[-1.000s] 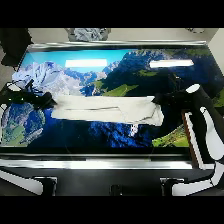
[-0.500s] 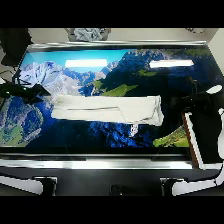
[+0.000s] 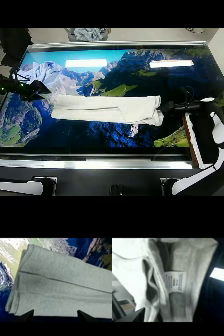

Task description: Fold the shirts.

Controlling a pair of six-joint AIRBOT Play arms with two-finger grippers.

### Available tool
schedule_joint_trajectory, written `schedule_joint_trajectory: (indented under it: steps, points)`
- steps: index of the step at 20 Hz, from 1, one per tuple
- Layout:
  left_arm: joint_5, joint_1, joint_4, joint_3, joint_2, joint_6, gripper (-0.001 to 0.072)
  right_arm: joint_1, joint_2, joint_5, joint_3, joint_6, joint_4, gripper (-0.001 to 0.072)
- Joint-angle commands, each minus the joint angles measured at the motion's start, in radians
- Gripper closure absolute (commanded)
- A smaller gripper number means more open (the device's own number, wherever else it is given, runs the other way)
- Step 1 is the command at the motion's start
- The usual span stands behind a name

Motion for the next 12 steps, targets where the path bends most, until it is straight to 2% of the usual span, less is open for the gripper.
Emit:
schedule_joint_trajectory:
  steps: [1, 5, 6, 8, 9, 10, 12]
  points:
    - [-0.018, -0.020, -0.002, 0.001, 0.010, -0.011, 0.0075, 0.026, -0.055, 0.036, -0.002, -0.053, 0.074, 0.0002]
    - [-0.018, -0.047, -0.003, 0.001, 0.010, -0.011, 0.0075, 0.082, -0.051, -0.014, -0.002, -0.075, 0.133, 0.0031]
    - [-0.018, -0.057, -0.003, 0.001, 0.010, -0.011, 0.0075, 0.092, -0.049, -0.020, -0.001, -0.071, 0.135, 0.0150]
    - [-0.017, -0.082, -0.003, 0.001, 0.008, -0.010, 0.0075, 0.107, -0.038, -0.012, -0.001, -0.036, 0.135, 0.0570]
    - [-0.014, -0.098, -0.003, -0.002, 0.007, -0.005, 0.0076, 0.113, -0.018, -0.005, -0.001, -0.037, 0.133, 0.0632]
    - [-0.014, -0.117, -0.003, -0.006, 0.005, 0.011, 0.0078, 0.118, 0.012, -0.002, -0.001, -0.041, 0.128, 0.0660]
    - [-0.001, -0.168, -0.003, -0.032, 0.003, 0.034, 0.0180, 0.120, 0.089, -0.014, -0.001, -0.040, 0.126, 0.0662]
